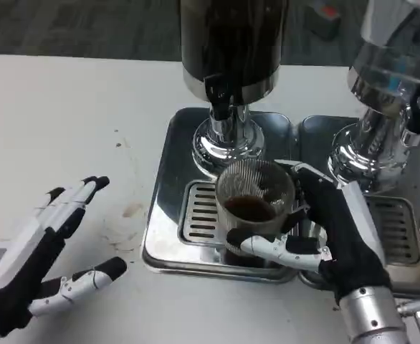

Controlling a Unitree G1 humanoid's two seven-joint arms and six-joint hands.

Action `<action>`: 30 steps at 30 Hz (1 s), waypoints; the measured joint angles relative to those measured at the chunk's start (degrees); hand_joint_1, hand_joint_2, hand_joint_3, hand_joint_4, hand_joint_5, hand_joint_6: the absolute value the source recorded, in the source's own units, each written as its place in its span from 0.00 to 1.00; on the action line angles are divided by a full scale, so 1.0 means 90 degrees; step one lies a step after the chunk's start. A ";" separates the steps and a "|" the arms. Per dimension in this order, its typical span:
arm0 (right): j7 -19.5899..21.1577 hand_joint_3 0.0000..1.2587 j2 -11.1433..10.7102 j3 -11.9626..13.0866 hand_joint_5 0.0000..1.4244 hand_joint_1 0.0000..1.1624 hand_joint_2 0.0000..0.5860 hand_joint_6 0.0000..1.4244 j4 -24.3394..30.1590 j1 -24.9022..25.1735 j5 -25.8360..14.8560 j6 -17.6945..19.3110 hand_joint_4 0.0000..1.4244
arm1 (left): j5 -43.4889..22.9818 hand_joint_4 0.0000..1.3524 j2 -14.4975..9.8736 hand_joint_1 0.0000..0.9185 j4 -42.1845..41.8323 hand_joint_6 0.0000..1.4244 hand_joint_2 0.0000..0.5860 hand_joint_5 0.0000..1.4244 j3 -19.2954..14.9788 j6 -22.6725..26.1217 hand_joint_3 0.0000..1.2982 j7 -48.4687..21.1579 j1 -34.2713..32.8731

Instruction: Grasp the cup under the faucet to collect the drink, then remove the cup.

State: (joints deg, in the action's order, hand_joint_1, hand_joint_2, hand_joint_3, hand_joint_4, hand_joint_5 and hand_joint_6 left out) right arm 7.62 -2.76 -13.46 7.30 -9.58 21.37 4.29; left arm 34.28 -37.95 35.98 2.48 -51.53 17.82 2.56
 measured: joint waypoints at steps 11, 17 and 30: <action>-0.0415 0.39 -0.0242 -0.0098 0.47 0.86 0.36 0.56 0.0844 -0.0524 0.0021 -0.0149 0.45 | 0.0295 0.00 -0.0267 0.00 -0.0926 0.00 0.27 0.00 -0.0005 0.0406 0.00 0.0044 0.0720; -0.0687 0.39 -0.0346 -0.0101 0.47 0.86 0.36 0.56 0.1229 -0.0714 0.0018 -0.0267 0.45 | 0.0553 0.00 -0.0369 0.00 -0.1539 0.00 0.26 0.00 -0.0139 0.0698 0.00 0.0206 0.1266; -0.1080 0.39 -0.0546 -0.0344 0.47 0.86 0.36 0.56 0.1776 -0.1082 0.0020 -0.0277 0.45 | 0.0867 0.00 -0.0421 0.00 -0.2391 0.00 0.24 0.00 -0.0265 0.1051 0.00 0.0463 0.2166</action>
State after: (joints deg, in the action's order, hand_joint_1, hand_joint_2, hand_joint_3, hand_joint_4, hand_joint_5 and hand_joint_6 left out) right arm -2.10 -7.68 -16.56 23.29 -19.32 21.55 1.80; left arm 42.08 -41.74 14.46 0.09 -42.07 21.98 22.05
